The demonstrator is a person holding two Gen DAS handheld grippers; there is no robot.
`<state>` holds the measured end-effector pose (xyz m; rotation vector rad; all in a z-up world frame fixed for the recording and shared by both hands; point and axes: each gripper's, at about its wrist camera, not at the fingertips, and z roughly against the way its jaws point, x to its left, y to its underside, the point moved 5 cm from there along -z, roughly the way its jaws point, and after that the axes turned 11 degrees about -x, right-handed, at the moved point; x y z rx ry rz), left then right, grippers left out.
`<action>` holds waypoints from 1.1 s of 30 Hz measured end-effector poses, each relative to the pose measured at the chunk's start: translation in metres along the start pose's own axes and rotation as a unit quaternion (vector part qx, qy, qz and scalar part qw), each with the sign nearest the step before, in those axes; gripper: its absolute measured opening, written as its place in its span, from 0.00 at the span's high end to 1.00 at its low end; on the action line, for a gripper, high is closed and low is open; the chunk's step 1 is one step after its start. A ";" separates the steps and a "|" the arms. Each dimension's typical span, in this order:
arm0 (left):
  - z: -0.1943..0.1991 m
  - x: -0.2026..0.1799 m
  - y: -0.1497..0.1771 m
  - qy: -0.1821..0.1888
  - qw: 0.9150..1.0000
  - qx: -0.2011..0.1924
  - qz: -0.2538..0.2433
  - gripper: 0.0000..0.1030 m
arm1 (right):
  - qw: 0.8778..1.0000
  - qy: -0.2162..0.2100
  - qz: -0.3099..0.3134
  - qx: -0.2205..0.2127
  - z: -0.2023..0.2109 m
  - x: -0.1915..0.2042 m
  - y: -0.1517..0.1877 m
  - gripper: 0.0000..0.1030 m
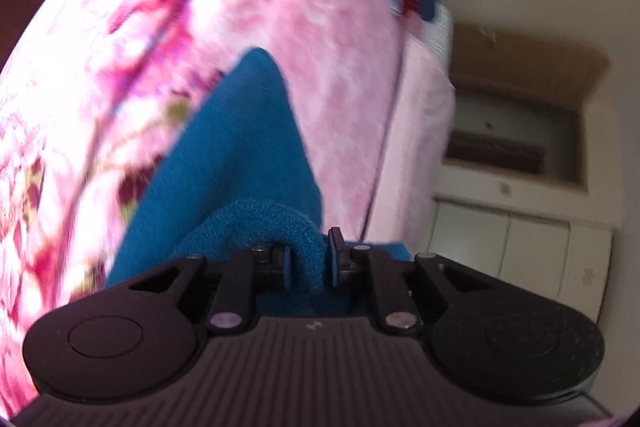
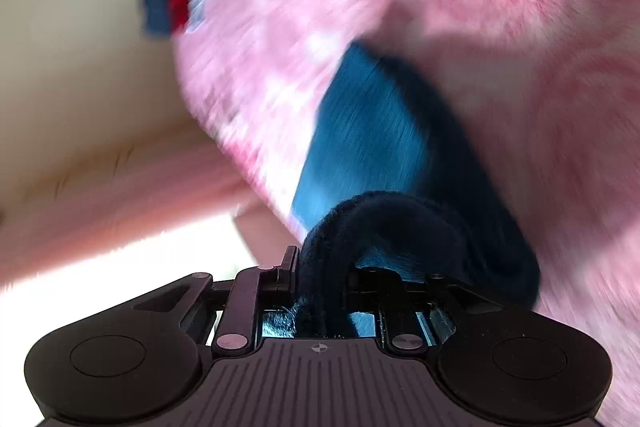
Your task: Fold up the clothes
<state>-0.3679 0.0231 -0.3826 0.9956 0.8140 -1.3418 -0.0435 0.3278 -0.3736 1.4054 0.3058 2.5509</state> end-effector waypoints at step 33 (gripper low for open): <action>-0.042 -0.049 -0.021 -0.054 0.903 -0.034 -0.426 0.93 | 0.827 0.055 0.548 -0.113 -0.056 0.022 0.032 0.91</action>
